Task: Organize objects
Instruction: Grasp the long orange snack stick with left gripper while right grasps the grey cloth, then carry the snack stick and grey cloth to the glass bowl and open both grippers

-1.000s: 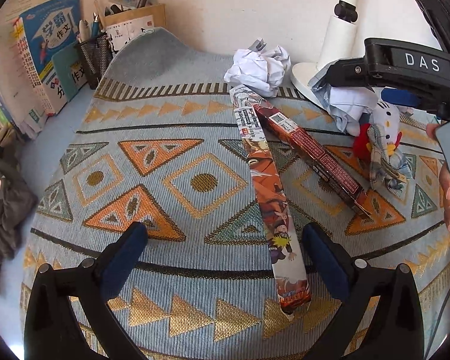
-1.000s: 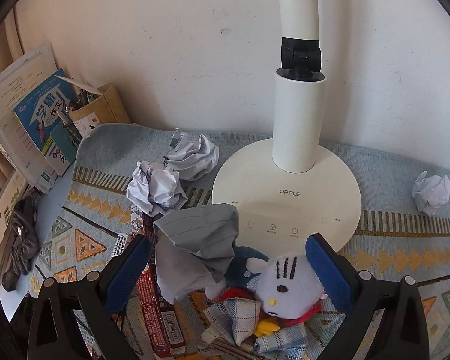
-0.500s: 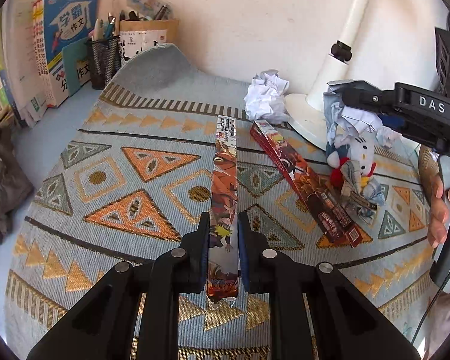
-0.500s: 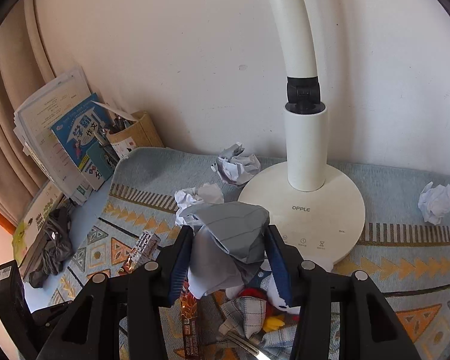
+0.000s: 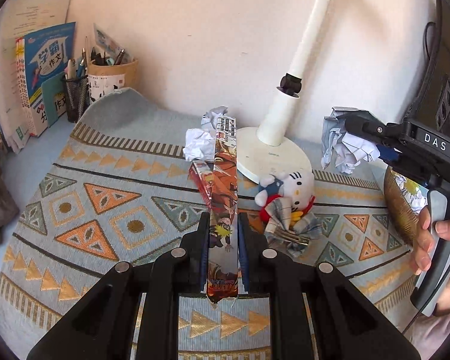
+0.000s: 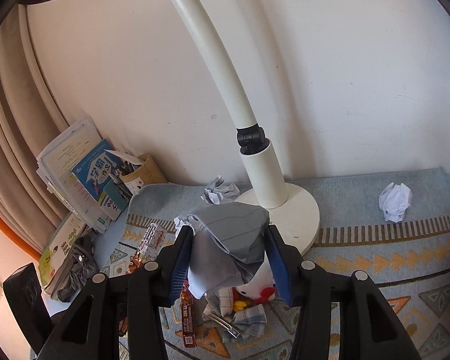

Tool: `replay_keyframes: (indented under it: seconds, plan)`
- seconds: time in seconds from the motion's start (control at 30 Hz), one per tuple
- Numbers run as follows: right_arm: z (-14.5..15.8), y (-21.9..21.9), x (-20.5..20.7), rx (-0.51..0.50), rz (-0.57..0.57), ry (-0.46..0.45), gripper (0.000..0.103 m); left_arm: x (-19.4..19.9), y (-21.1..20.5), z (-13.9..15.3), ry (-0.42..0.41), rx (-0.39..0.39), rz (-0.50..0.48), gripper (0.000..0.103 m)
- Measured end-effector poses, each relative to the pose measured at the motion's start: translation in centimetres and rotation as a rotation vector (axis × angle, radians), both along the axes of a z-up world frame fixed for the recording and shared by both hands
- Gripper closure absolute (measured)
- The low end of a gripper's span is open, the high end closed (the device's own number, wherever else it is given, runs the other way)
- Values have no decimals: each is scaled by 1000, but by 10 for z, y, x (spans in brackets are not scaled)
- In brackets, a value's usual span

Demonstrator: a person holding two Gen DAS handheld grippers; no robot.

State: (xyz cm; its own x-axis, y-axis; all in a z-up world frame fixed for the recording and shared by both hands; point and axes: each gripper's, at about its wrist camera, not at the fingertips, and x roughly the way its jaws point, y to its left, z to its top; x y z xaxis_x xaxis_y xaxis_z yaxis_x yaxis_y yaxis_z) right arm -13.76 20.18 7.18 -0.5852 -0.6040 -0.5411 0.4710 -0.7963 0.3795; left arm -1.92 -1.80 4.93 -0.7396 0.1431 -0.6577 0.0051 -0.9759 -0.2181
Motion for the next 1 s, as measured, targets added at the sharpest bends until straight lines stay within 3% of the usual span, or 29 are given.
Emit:
replay_keyframes:
  seconds: [0.13,0.43,0.83,1.0]
  plan:
    - [3,25,1,-25,-16,-5,55,-2,24,8,6,-39,-15,90]
    - [15,91,1,-18,-89,17,55,-16,87,27,39,18,-133,90]
    - [32,232,-13,-8,-351,41,55,-37,223,57,101,46,-419,90]
    - [28,278,-16,67,-467,38,55,-39,276,60,124,45,-515,89]
